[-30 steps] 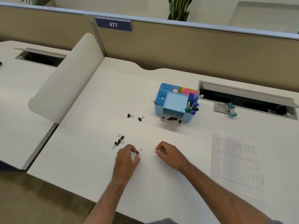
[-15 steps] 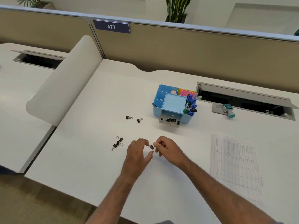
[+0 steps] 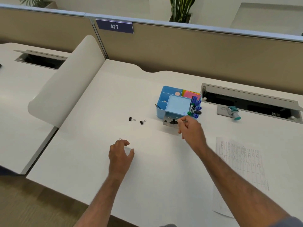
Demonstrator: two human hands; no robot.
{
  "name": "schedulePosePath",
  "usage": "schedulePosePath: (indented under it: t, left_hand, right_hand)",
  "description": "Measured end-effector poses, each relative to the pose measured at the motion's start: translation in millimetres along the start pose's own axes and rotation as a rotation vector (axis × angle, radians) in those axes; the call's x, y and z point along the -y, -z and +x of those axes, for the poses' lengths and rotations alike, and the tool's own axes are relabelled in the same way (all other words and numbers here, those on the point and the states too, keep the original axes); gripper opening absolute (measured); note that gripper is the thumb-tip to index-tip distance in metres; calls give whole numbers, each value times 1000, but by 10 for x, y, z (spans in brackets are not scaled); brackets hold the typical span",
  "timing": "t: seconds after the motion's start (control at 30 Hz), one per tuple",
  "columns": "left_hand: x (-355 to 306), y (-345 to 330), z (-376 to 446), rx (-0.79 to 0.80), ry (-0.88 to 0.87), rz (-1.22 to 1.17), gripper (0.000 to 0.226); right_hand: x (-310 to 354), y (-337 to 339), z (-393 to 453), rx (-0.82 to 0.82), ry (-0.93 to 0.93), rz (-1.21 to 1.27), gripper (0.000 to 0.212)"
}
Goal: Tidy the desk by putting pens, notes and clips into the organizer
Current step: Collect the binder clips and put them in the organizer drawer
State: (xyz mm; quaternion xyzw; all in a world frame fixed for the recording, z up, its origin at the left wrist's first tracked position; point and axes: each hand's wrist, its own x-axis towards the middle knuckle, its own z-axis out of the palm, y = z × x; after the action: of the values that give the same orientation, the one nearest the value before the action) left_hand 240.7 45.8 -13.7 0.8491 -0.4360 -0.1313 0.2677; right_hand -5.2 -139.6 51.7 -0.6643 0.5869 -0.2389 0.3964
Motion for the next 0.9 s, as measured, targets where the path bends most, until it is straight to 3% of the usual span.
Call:
schedulePosePath:
  t: [0.4,0.67,0.9]
  left_hand:
    - [422,71,158,4,258,145,43]
    - [471,38,127,-2,232,128,21]
    - [436,44,99,-5,216,166,18]
  right_hand:
    - [-99,86,145,15,36,-98,20]
    - [-179,16,-131,112,66,-72,13]
    - [-258,-78,-255,169,74,-37,7]
